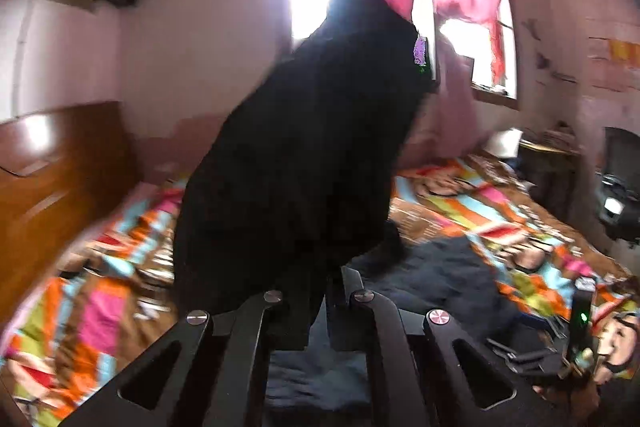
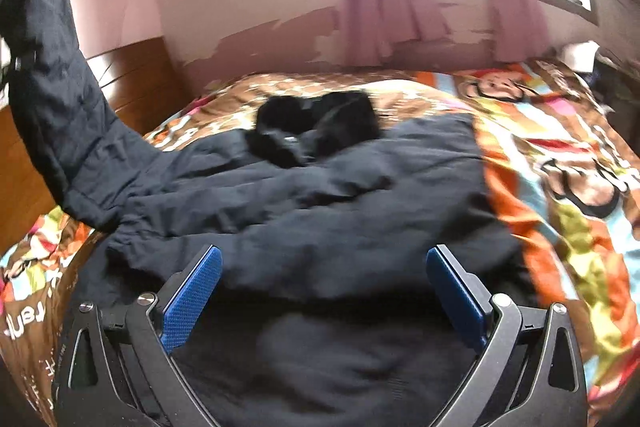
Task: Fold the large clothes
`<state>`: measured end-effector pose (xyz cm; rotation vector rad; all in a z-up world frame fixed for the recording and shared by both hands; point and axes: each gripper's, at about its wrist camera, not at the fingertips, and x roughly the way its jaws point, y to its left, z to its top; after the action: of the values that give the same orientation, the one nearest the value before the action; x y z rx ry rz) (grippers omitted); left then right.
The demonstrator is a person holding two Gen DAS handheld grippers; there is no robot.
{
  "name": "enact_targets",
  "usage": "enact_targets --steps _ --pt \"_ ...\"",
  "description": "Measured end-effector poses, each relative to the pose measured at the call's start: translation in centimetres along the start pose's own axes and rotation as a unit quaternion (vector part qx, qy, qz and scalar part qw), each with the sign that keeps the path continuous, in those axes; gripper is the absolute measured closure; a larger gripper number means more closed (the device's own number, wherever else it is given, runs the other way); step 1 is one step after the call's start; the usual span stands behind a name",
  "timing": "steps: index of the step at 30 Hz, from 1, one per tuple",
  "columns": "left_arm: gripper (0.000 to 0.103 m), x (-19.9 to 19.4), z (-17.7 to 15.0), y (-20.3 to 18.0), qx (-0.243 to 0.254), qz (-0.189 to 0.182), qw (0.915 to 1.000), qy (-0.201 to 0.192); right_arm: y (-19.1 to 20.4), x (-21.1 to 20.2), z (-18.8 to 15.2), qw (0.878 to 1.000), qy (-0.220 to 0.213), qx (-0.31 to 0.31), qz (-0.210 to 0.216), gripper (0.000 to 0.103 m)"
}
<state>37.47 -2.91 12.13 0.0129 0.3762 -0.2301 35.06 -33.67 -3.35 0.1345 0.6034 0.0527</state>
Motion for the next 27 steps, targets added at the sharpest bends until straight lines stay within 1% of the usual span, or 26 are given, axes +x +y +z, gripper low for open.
enact_targets --steps 2,3,4,6,10,11,13,14,16,17,20,22,24,27 --pt "0.098 1.3 -1.0 -2.4 -0.009 -0.034 0.9991 0.025 -2.2 -0.7 0.0 1.0 0.0 0.026 0.0 0.003" --pt "0.098 2.0 -1.6 -3.5 -0.011 -0.049 0.9981 0.037 -3.4 -1.3 0.0 0.999 -0.006 0.048 0.007 0.003" --pt "0.098 2.5 -2.1 -4.4 -0.009 -0.059 0.9972 0.046 -4.3 -1.8 0.1 0.997 -0.014 0.069 0.02 0.003" --pt "0.098 3.8 -3.5 -6.7 -0.001 -0.081 0.9946 0.065 -6.6 -2.8 0.5 0.99 -0.035 0.119 0.068 0.003" --pt "0.098 6.3 -7.0 -9.1 0.01 -0.104 0.9882 0.113 -9.2 -3.1 0.7 0.969 -0.049 0.195 0.146 0.003" --pt "0.098 6.9 -7.8 -9.7 0.008 -0.107 0.9864 0.125 -9.6 -2.7 0.6 0.959 -0.048 0.217 0.176 0.003" --pt "0.098 7.8 -9.5 -10.1 0.004 -0.114 0.9822 0.15 -10.1 -1.8 0.1 0.946 -0.036 0.246 0.21 0.003" --pt "0.098 8.5 -10.5 -10.6 0.004 -0.116 0.9798 0.163 -10.0 -0.8 -0.6 0.937 -0.021 0.264 0.23 0.003" --pt "0.098 9.4 -12.5 -11.0 0.007 -0.117 0.9751 0.188 -10.1 0.6 -1.7 0.925 0.002 0.287 0.248 0.003" --pt "0.098 9.6 -13.3 -11.2 0.009 -0.118 0.9733 0.197 -10.0 1.5 -2.4 0.921 0.018 0.3 0.248 0.003" --pt "0.097 10.1 -15.6 -11.3 0.019 -0.115 0.9672 0.226 -10.0 3.7 -4.6 0.921 0.073 0.322 0.208 0.003" --pt "0.096 10.2 -16.4 -11.3 0.028 -0.114 0.9633 0.241 -9.9 4.9 -6.1 0.917 0.098 0.332 0.198 0.002" --pt "0.096 10.4 -17.1 -11.1 0.029 -0.114 0.9576 0.263 -9.6 5.7 -7.4 0.909 0.108 0.347 0.206 0.003" --pt "0.096 10.4 -17.2 -10.8 0.025 -0.12 0.9548 0.271 -8.8 5.6 -8.0 0.911 0.103 0.345 0.202 0.003"
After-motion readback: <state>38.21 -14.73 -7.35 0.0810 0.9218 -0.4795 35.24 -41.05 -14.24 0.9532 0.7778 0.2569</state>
